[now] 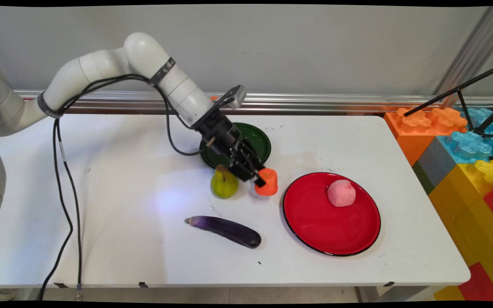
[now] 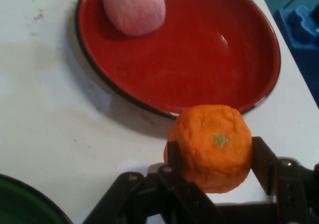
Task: Place the picked object on the table
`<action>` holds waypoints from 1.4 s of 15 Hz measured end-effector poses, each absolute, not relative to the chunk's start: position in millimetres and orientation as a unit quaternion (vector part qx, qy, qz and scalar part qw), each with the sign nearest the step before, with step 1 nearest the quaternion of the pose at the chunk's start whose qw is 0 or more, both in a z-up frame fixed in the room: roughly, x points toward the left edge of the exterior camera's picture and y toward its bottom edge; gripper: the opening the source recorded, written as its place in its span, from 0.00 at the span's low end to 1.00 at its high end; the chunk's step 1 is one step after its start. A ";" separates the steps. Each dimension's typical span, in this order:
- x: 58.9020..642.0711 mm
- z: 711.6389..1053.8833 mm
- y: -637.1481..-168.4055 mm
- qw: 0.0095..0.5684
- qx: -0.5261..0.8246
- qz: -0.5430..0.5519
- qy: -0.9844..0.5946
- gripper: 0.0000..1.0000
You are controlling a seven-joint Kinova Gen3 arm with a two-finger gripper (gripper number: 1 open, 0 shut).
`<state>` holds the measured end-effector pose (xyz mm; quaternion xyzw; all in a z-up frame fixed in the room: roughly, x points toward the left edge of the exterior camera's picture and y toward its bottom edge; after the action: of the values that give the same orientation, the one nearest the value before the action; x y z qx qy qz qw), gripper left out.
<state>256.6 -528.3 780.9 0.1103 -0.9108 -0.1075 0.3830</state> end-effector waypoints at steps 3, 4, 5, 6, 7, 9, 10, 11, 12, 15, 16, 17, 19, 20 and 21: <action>257.8 772.8 -519.6 0.372 0.105 -0.111 -0.915 0.00; 258.3 770.0 -516.8 0.369 0.104 -0.112 -0.917 0.00; 258.6 767.1 -514.0 0.366 0.102 -0.113 -0.918 0.00; 259.0 764.3 -511.4 0.363 0.100 -0.113 -0.919 0.00; 259.0 762.0 -509.4 0.361 0.098 -0.113 -0.920 0.00; 258.7 758.5 -506.5 0.358 0.094 -0.113 -0.922 0.00; 258.5 757.1 -505.6 0.357 0.093 -0.112 -0.923 0.00; 258.0 755.2 -504.4 0.356 0.091 -0.111 -0.923 0.00; 257.3 753.0 -503.4 0.355 0.087 -0.109 -0.924 0.00; 254.3 747.8 -502.4 0.354 0.075 -0.098 -0.927 0.00; 253.2 746.2 -502.3 0.354 0.071 -0.094 -0.928 0.00; 252.4 745.0 -502.2 0.353 0.067 -0.091 -0.929 0.00; 250.9 742.6 -502.0 0.353 0.059 -0.084 -0.930 0.00; 250.3 741.9 -501.9 0.353 0.056 -0.082 -0.930 0.00; 249.7 741.3 -501.7 0.353 0.053 -0.079 -0.931 0.00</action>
<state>249.7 -501.7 741.3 0.0528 -0.9306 -0.0794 0.3534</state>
